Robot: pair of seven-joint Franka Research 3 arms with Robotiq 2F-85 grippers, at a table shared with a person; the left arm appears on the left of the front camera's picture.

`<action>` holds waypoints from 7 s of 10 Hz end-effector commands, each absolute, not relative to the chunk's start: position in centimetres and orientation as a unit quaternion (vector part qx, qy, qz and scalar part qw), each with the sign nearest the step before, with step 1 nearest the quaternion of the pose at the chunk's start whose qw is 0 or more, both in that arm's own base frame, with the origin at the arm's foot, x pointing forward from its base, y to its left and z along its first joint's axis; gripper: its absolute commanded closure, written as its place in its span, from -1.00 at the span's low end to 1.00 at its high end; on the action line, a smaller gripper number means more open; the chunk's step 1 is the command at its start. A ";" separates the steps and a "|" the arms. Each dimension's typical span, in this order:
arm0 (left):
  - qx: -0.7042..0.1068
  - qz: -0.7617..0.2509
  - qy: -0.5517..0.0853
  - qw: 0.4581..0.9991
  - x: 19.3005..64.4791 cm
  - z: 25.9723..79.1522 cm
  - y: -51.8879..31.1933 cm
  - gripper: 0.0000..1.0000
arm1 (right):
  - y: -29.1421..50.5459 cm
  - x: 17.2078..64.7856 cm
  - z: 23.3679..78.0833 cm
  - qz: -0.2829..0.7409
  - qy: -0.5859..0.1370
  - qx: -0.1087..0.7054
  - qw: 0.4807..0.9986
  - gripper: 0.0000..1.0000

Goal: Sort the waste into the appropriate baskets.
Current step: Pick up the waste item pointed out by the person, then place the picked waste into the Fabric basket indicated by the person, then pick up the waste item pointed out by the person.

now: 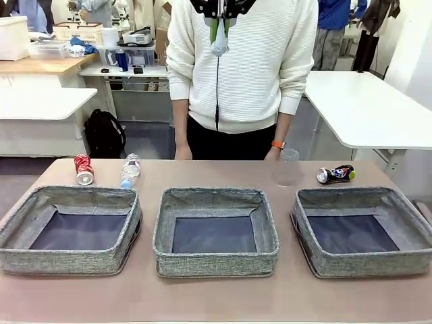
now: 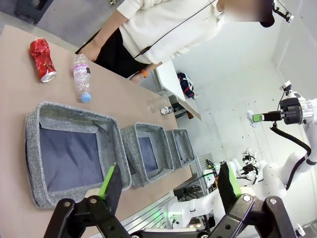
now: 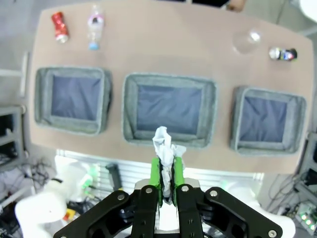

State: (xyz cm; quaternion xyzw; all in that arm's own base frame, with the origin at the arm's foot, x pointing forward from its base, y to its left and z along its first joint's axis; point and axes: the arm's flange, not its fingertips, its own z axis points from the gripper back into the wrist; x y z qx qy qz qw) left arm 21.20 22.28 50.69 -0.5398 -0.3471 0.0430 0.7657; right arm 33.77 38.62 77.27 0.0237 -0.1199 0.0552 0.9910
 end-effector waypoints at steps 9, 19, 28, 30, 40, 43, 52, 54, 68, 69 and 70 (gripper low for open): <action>-0.541 0.035 -0.355 0.761 21.2 50.8 22.2 -1.00 | 39.1 33.8 77.5 0.055 -0.122 0.032 0.990 0.79; -0.541 0.035 -0.355 0.761 21.2 50.8 22.2 -1.00 | 39.1 33.8 77.5 0.055 -0.122 0.032 0.990 0.79; -0.541 0.035 -0.355 0.761 21.2 50.8 22.2 -1.00 | 25.7 34.7 70.3 0.083 -0.049 0.135 0.986 0.79; -0.541 0.035 -0.355 0.761 21.2 50.8 22.2 -1.00 | 18.5 33.2 65.2 0.068 -0.051 0.117 0.989 0.79; -0.541 0.035 -0.355 0.761 21.2 50.8 22.2 -1.00 | 2.4 33.3 45.6 -0.232 -0.024 0.245 0.941 0.79; -0.541 0.035 -0.355 0.761 21.2 50.8 22.2 -1.00 | 2.5 33.6 45.4 -0.237 -0.020 0.250 0.938 0.61; -0.541 0.035 -0.355 0.761 21.2 50.8 22.2 -1.00 | 2.5 33.6 46.1 -0.206 -0.031 0.351 0.913 -1.00; -0.541 0.035 -0.355 0.761 21.2 50.8 22.2 -1.00 | 2.4 32.9 48.1 -0.121 -0.046 0.486 0.865 -1.00; -0.541 0.035 -0.355 0.761 21.2 50.8 22.2 -1.00 | -5.3 32.6 47.7 -0.098 -0.022 0.666 0.739 -1.00; -0.541 0.035 -0.355 0.761 21.2 50.8 22.2 -1.00 | -5.3 32.6 47.7 -0.098 -0.022 0.666 0.739 -1.00; -0.541 0.035 -0.355 0.761 21.2 50.8 22.2 -1.00 | -5.3 32.6 47.7 -0.098 -0.022 0.666 0.739 -1.00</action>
